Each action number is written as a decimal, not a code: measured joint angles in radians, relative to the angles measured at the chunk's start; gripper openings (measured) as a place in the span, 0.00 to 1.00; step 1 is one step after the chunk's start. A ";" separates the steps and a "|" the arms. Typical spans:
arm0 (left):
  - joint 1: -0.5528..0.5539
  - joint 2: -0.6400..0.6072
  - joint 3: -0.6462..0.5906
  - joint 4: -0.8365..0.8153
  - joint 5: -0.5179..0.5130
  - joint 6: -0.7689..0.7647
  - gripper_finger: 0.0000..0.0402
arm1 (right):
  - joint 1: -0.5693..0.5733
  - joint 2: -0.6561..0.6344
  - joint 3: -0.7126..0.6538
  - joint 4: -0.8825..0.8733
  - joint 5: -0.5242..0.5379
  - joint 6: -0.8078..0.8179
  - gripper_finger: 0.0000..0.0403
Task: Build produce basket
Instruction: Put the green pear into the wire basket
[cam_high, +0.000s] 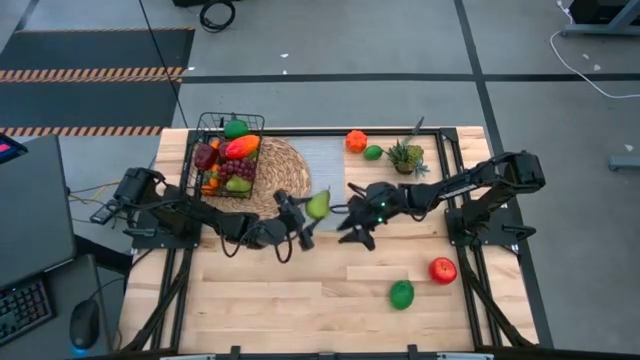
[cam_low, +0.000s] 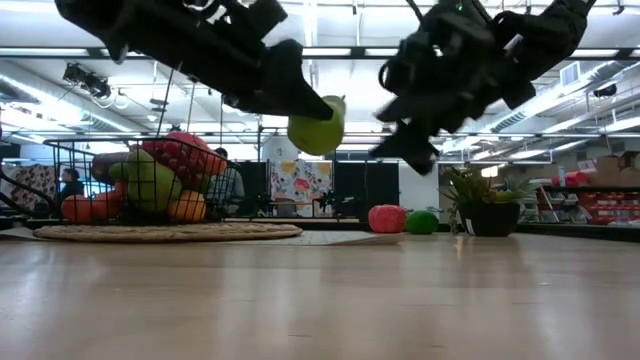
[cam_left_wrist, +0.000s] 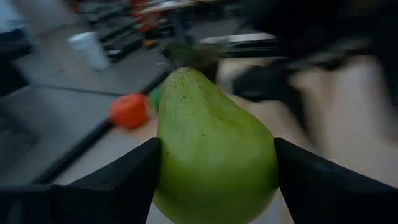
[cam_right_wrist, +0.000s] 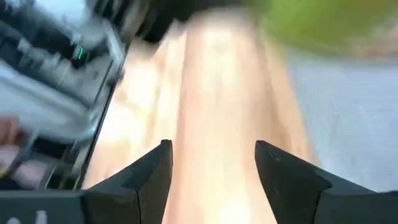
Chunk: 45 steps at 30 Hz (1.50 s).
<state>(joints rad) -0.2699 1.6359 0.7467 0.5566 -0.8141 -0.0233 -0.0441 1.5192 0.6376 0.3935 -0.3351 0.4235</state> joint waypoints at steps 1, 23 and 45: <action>0.001 -0.002 0.000 -0.003 -0.020 0.000 0.71 | -0.001 0.000 0.000 -0.040 -0.026 -0.005 0.58; 0.242 -0.456 0.108 -0.818 -0.084 -0.258 0.71 | -0.058 -0.014 -0.001 -0.015 0.321 -0.255 0.57; 0.994 -0.397 0.392 -1.406 0.210 -0.275 0.73 | -0.043 -0.014 -0.001 0.076 0.341 -0.261 0.54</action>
<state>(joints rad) 0.7237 1.2392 1.1383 -0.8493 -0.6042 -0.2988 -0.0868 1.5055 0.6369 0.4692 0.0056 0.1624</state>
